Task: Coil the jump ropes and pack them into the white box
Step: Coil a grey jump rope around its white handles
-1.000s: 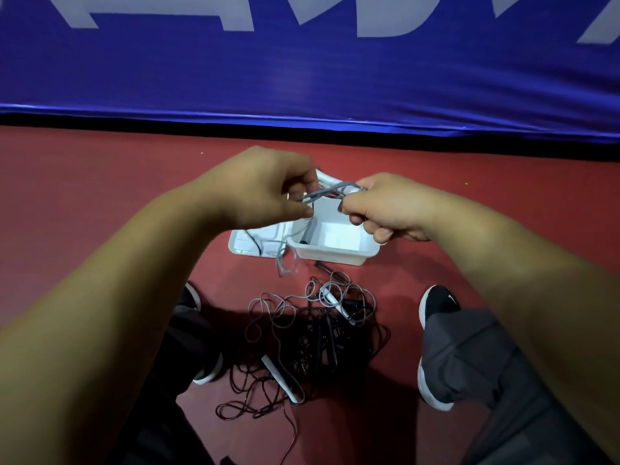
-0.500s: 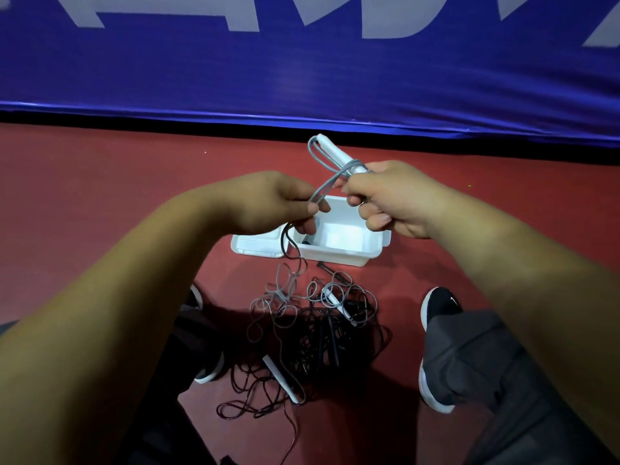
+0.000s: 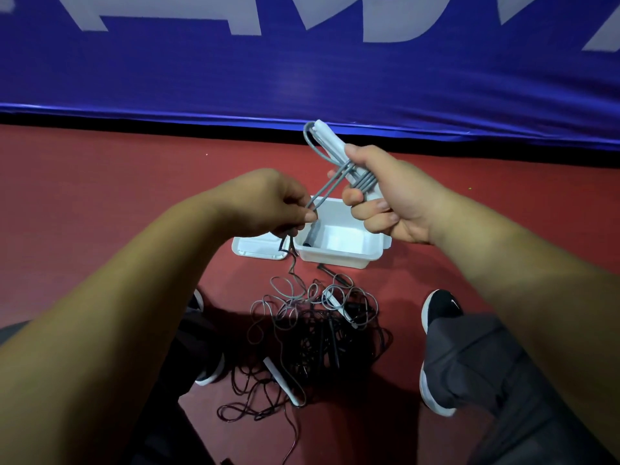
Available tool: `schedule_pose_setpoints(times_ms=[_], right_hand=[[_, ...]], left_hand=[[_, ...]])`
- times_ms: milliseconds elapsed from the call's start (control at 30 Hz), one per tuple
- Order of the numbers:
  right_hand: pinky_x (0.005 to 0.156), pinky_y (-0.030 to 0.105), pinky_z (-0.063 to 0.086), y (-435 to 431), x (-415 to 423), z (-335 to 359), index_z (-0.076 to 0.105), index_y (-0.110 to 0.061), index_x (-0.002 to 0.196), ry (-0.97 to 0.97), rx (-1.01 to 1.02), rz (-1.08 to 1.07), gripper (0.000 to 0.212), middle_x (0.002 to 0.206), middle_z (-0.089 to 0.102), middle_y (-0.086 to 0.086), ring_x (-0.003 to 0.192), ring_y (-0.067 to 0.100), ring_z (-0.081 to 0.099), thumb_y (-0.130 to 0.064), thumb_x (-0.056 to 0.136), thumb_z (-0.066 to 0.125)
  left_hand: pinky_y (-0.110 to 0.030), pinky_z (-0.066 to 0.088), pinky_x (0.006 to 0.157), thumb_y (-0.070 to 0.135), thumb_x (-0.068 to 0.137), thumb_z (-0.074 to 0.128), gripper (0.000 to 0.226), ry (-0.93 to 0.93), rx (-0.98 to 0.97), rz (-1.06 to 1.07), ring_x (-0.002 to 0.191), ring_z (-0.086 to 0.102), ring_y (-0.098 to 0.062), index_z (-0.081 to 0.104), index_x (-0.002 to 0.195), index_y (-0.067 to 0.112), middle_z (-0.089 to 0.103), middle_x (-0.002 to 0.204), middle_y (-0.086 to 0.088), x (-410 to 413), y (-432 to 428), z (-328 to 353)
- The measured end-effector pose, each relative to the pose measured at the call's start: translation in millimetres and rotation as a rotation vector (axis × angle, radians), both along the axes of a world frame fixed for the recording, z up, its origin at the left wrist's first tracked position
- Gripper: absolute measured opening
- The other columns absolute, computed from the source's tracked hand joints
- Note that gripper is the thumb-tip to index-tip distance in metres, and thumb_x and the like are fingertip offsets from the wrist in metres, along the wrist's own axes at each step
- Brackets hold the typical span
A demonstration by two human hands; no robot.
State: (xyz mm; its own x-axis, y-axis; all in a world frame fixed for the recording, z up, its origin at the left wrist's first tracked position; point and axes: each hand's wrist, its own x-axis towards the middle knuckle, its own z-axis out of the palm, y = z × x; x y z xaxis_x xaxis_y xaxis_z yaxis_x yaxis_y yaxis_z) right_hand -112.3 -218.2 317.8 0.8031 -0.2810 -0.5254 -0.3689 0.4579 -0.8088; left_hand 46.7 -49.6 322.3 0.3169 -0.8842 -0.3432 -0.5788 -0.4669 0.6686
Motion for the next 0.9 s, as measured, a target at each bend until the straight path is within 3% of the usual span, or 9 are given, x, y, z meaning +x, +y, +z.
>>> schedule_pose_setpoints(times_ms=[67,167,267,500,667,900], right_hand=[[0.035,0.018,0.014,2,0,2,0.052,-0.02,0.114,-0.002,0.016,-0.01,0.028,0.075,0.047,0.001,0.051,0.008,0.019,-0.044,0.102,0.06],[0.035,0.018,0.013,2,-1,5,0.048,-0.017,0.11,-0.021,0.005,-0.008,0.019,0.077,0.054,0.003,0.05,0.008,0.02,-0.032,0.102,0.056],[0.034,0.018,0.012,1,-1,7,0.05,-0.012,0.107,-0.035,-0.018,-0.023,0.015,0.086,0.059,0.007,0.051,0.008,0.022,-0.026,0.102,0.055],[0.032,0.016,0.017,2,-4,11,0.048,-0.014,0.112,-0.059,0.05,0.03,0.015,0.078,0.057,0.004,0.05,0.006,0.024,-0.026,0.105,0.053],[0.031,0.015,0.016,-2,-6,14,0.047,-0.016,0.119,-0.089,0.111,0.037,0.021,0.077,0.054,0.003,0.047,0.003,0.023,-0.031,0.105,0.052],[0.035,0.015,0.013,0,-8,16,0.055,-0.018,0.103,-0.118,0.058,0.069,0.013,0.077,0.053,0.0,0.049,0.004,0.022,-0.03,0.105,0.061]], left_hand=[[-0.031,0.059,0.078,0.023,0.1,0.071,0.011,-0.03,0.028,-0.028,0.074,0.072,-0.014,0.08,0.106,0.022,0.078,0.084,-0.005,0,0,-1],[-0.037,0.057,0.082,0.028,0.099,0.072,0.011,-0.093,0.051,-0.058,0.082,0.073,-0.022,0.079,0.103,0.022,0.078,0.085,-0.004,1,0,-4],[-0.042,0.058,0.083,0.031,0.099,0.071,0.015,-0.149,0.07,-0.047,0.084,0.072,-0.024,0.077,0.099,0.017,0.077,0.087,-0.005,2,1,-7],[-0.03,0.052,0.077,0.03,0.1,0.069,0.017,-0.176,0.081,0.0,0.076,0.069,-0.017,0.074,0.089,0.017,0.077,0.082,0.0,3,1,-11],[-0.043,0.059,0.084,0.026,0.098,0.069,0.011,-0.201,0.031,0.025,0.082,0.074,-0.022,0.07,0.09,0.018,0.077,0.083,0.0,-1,-3,-17],[-0.027,0.047,0.065,0.028,0.095,0.073,0.017,-0.309,-0.009,0.037,0.074,0.068,-0.01,0.067,0.083,0.018,0.073,0.077,0.005,-4,-7,-16]])
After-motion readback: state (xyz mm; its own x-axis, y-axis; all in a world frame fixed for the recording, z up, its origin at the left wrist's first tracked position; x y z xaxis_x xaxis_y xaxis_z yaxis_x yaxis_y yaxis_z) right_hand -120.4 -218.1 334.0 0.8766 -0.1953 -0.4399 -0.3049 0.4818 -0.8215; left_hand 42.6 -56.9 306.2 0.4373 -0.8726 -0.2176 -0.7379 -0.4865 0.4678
